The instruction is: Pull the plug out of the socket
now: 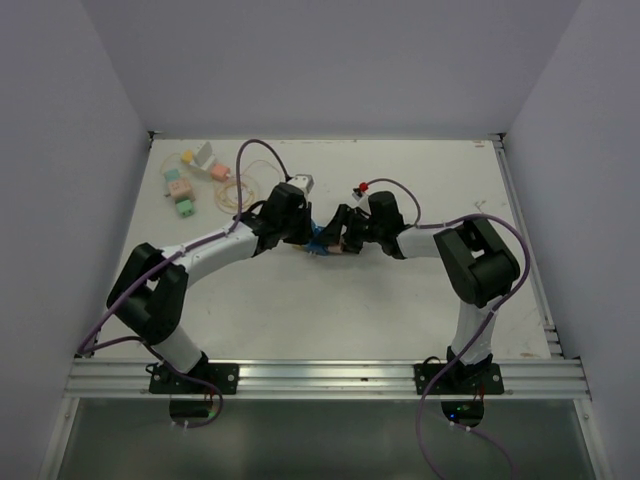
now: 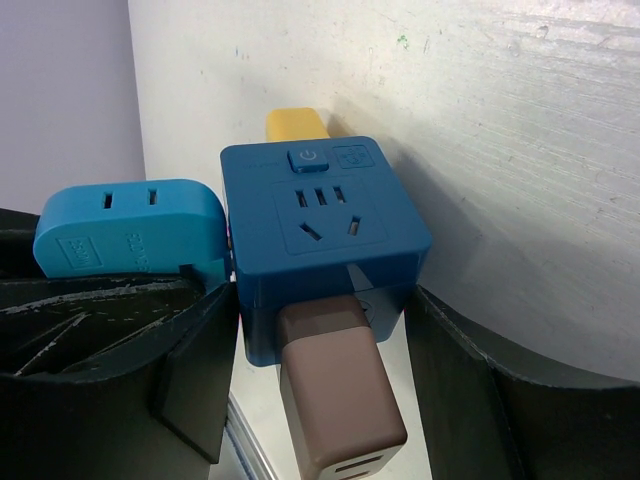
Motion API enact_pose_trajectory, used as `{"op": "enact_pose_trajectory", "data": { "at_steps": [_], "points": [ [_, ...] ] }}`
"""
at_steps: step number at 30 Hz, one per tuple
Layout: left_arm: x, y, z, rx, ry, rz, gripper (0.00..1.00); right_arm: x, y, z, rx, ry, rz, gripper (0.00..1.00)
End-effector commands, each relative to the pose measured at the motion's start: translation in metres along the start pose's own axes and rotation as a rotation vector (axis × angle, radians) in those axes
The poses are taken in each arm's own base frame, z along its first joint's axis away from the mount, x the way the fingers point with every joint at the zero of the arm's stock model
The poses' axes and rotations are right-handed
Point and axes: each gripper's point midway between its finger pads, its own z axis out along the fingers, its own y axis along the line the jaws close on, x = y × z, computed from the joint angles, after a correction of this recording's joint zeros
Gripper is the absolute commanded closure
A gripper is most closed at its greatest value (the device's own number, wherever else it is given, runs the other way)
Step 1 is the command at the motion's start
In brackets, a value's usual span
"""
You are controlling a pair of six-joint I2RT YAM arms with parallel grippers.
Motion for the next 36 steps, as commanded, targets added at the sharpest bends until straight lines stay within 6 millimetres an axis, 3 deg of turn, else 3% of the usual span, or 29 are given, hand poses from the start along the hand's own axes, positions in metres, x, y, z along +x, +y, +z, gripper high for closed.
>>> {"op": "enact_pose_trajectory", "data": {
  "at_steps": [1,10,17,19,23,24,31,32,36],
  "points": [
    [-0.096,-0.029,-0.052,0.079,-0.310,-0.040,1.00,0.013,-0.077,-0.006,0.302,-0.007,0.054,1.00],
    [-0.126,-0.037,-0.082,0.094,-0.392,-0.040,1.00,0.021,-0.093,-0.007,0.368,0.020,0.074,1.00],
    [-0.124,-0.024,-0.087,0.085,-0.385,-0.097,1.00,0.016,-0.090,-0.013,0.336,0.006,0.082,1.00],
    [-0.108,-0.016,-0.083,0.106,-0.344,-0.140,1.00,0.010,-0.089,-0.018,0.318,-0.012,0.091,1.00],
    [-0.086,0.021,-0.075,0.100,-0.316,-0.217,1.00,0.006,-0.084,-0.028,0.291,-0.018,0.074,1.00],
    [-0.072,0.027,-0.071,0.098,-0.292,-0.223,1.00,0.007,-0.083,-0.030,0.287,-0.014,0.067,1.00],
    [-0.019,0.040,-0.056,0.156,-0.225,-0.294,0.93,0.015,-0.063,-0.036,0.209,0.025,0.038,1.00],
    [-0.004,0.044,-0.051,0.150,-0.200,-0.311,0.93,0.016,-0.061,-0.038,0.201,0.029,0.031,1.00],
    [0.019,0.050,-0.044,0.171,-0.181,-0.361,0.90,0.020,-0.054,-0.041,0.176,0.051,0.008,1.00]
  ]
}}
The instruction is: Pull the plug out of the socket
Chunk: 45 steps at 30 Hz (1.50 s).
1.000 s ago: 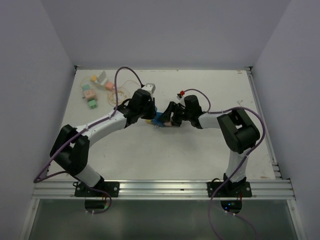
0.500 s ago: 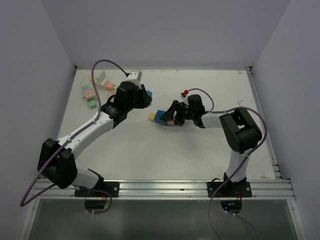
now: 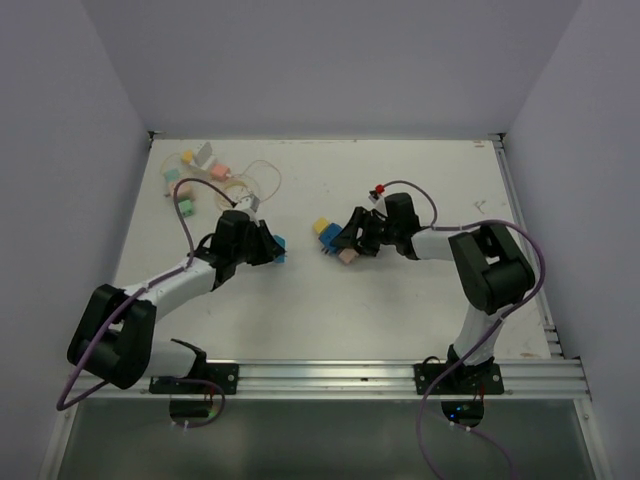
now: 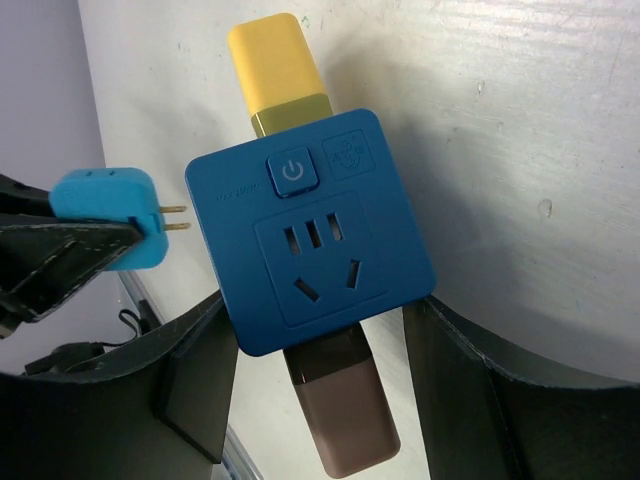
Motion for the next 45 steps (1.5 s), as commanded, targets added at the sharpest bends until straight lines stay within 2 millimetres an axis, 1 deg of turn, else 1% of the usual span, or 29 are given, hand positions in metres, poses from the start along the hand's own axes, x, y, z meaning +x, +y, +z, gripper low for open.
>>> {"op": "enact_pose_trajectory", "data": {
  "at_steps": [1,4,5,8,9,10,11,13,14,16,17,18,20,21,22,23,24,25,26,28,29,31,32,35,37,41,42,44,45],
  "points": [
    [-0.011,-0.015,-0.003,0.112,-0.076,-0.057,0.90,0.025,-0.028,-0.009,0.104,0.069,0.002,1.00],
    [0.001,-0.006,-0.001,0.103,-0.057,-0.079,0.85,0.029,-0.025,-0.011,0.087,0.085,-0.012,1.00],
    [0.005,-0.001,0.000,0.094,-0.052,-0.084,0.80,0.031,-0.025,-0.012,0.083,0.091,-0.018,1.00],
    [0.012,0.007,0.001,0.075,-0.039,-0.095,0.71,0.034,-0.023,-0.013,0.081,0.102,-0.043,1.00],
    [0.013,0.009,0.000,0.072,-0.038,-0.098,0.64,0.034,-0.023,-0.013,0.086,0.101,-0.052,1.00],
    [0.013,0.011,-0.001,0.068,-0.040,-0.104,0.61,0.036,-0.023,-0.014,0.094,0.107,-0.056,1.00],
    [0.019,0.015,-0.001,0.057,-0.030,-0.109,0.54,0.036,-0.022,-0.014,0.095,0.109,-0.077,1.00],
    [0.022,0.019,-0.003,0.046,-0.027,-0.120,0.48,0.038,-0.021,-0.016,0.110,0.117,-0.104,1.00],
    [0.023,0.019,-0.004,0.044,-0.026,-0.123,0.41,0.037,-0.019,-0.017,0.111,0.114,-0.118,1.00],
    [0.025,0.023,-0.006,0.030,-0.024,-0.136,0.33,0.038,-0.017,-0.018,0.127,0.113,-0.156,1.00],
    [0.026,0.024,-0.009,0.024,-0.023,-0.137,0.25,0.038,-0.017,-0.019,0.134,0.114,-0.170,1.00],
    [0.025,0.024,-0.010,0.021,-0.024,-0.138,0.22,0.041,-0.015,-0.019,0.142,0.119,-0.191,1.00],
    [0.023,0.024,-0.014,0.007,-0.025,-0.143,0.12,0.037,-0.013,-0.020,0.173,0.098,-0.261,1.00],
    [0.022,0.025,-0.015,-0.001,-0.029,-0.143,0.10,0.045,-0.013,-0.021,0.191,0.119,-0.285,1.00],
    [0.017,0.023,-0.017,-0.002,-0.036,-0.143,0.07,0.046,-0.018,-0.022,0.230,0.114,-0.324,1.00],
    [0.018,0.024,-0.020,-0.018,-0.025,-0.147,0.04,0.044,-0.015,-0.023,0.239,0.101,-0.349,1.00],
    [0.016,0.024,-0.021,-0.027,-0.026,-0.149,0.02,0.049,-0.012,-0.022,0.244,0.111,-0.377,1.00],
    [0.006,0.019,-0.022,-0.030,-0.042,-0.153,0.02,0.051,-0.013,-0.022,0.259,0.115,-0.411,1.00],
    [0.013,0.024,-0.025,-0.067,-0.006,-0.164,0.02,0.049,-0.013,-0.023,0.286,0.095,-0.438,1.00],
    [0.001,0.018,-0.027,-0.076,-0.018,-0.181,0.03,0.056,-0.011,-0.022,0.309,0.105,-0.500,1.00],
    [0.003,0.020,-0.029,-0.097,0.003,-0.194,0.03,0.057,-0.010,-0.021,0.328,0.093,-0.529,1.00],
    [-0.006,0.013,-0.030,-0.096,0.001,-0.210,0.04,0.059,-0.011,-0.021,0.343,0.091,-0.565,1.00],
    [-0.004,0.013,-0.030,-0.105,0.021,-0.218,0.04,0.059,-0.010,-0.022,0.351,0.086,-0.580,1.00],
    [-0.008,0.008,-0.030,-0.096,0.030,-0.222,0.04,0.060,-0.006,-0.023,0.371,0.071,-0.633,1.00],
    [-0.011,0.005,-0.030,-0.089,0.024,-0.218,0.04,0.062,-0.001,-0.023,0.352,0.070,-0.636,0.88],
    [-0.012,0.003,-0.031,-0.081,0.027,-0.218,0.04,0.057,0.010,-0.025,0.328,0.050,-0.635,0.71],
    [-0.012,0.003,-0.031,-0.078,0.027,-0.219,0.04,0.058,0.011,-0.025,0.324,0.052,-0.635,0.63],
    [-0.011,0.000,-0.032,-0.064,0.028,-0.220,0.04,0.058,0.019,-0.025,0.297,0.056,-0.636,0.55],
    [-0.011,-0.001,-0.032,-0.059,0.028,-0.222,0.04,0.058,0.021,-0.025,0.290,0.059,-0.633,0.48]
  ]
}}
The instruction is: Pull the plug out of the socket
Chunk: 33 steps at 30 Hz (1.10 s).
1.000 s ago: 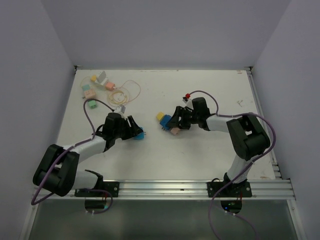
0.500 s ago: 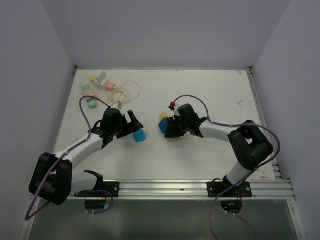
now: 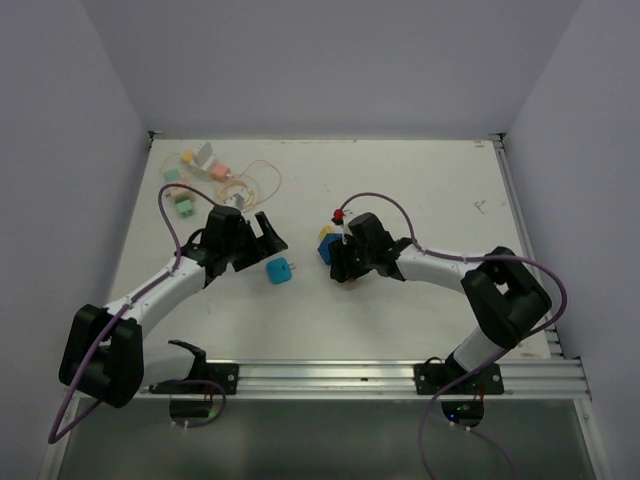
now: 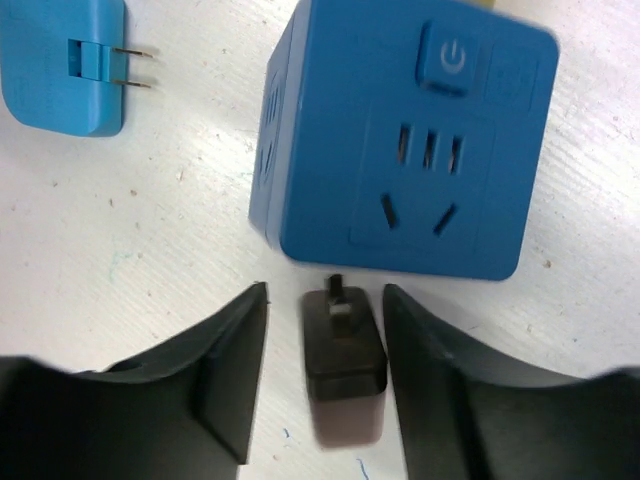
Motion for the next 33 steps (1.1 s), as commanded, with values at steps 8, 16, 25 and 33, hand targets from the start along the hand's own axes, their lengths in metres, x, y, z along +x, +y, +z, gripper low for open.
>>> {"op": "enact_pose_trajectory", "data": {
  "at_steps": [8,16,25,33],
  "points": [
    [-0.007,-0.024,-0.006,0.094,0.004,-0.044,0.02,-0.035,0.017,-0.027,-0.039,-0.094,0.014,0.18],
    [-0.011,-0.034,-0.007,0.105,-0.006,-0.036,0.02,-0.035,0.005,-0.036,0.027,-0.118,0.058,0.16],
    [-0.006,-0.052,-0.002,0.110,-0.003,0.020,0.02,-0.036,-0.006,-0.058,0.018,-0.169,0.135,0.11],
    [-0.009,-0.060,-0.001,0.124,-0.008,0.047,0.02,-0.054,-0.004,-0.063,-0.103,-0.221,0.290,0.03]
  ]
}}
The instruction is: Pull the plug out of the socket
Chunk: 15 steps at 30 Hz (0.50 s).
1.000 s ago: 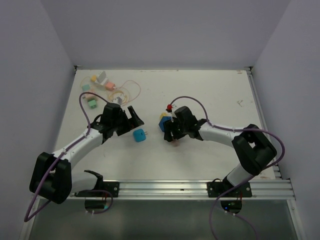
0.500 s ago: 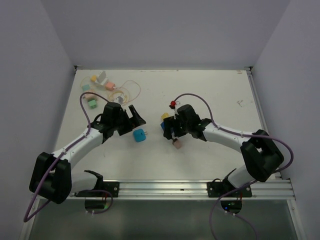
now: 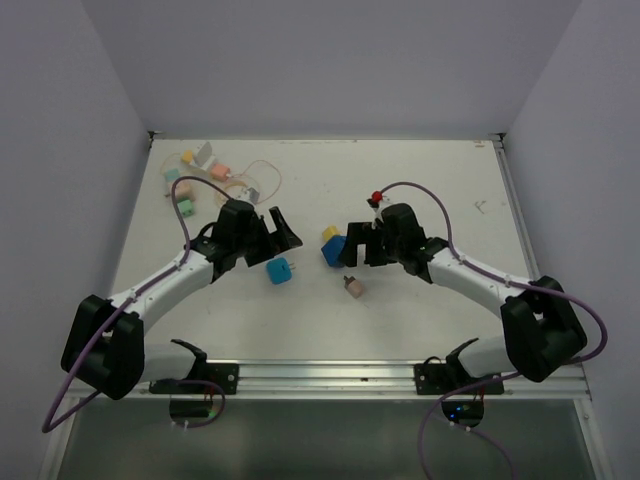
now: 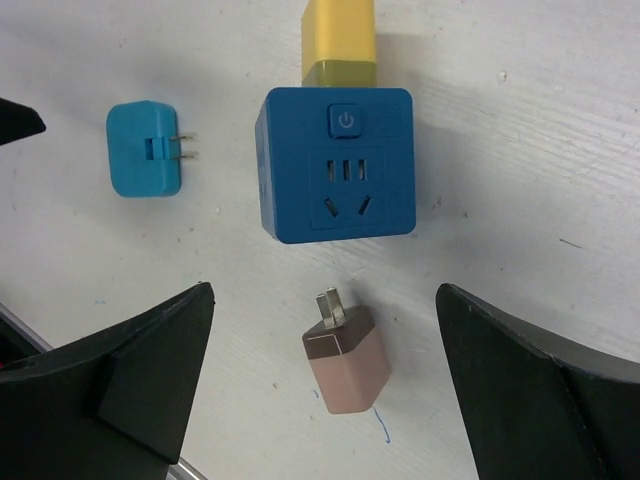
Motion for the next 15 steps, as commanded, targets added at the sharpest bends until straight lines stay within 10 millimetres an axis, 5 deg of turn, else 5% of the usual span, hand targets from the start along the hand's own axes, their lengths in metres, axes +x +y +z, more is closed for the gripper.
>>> {"op": "enact_pose_trajectory", "data": {
  "at_steps": [1,15],
  "points": [
    [-0.018,-0.020,-0.002,0.045,-0.053,0.033,0.02,-0.021,0.018,-0.002,-0.100,-0.054,0.067,0.02],
    [-0.006,-0.011,-0.002,0.031,-0.021,0.047,0.01,-0.036,0.007,0.040,-0.041,-0.039,0.145,0.01]
  ]
}}
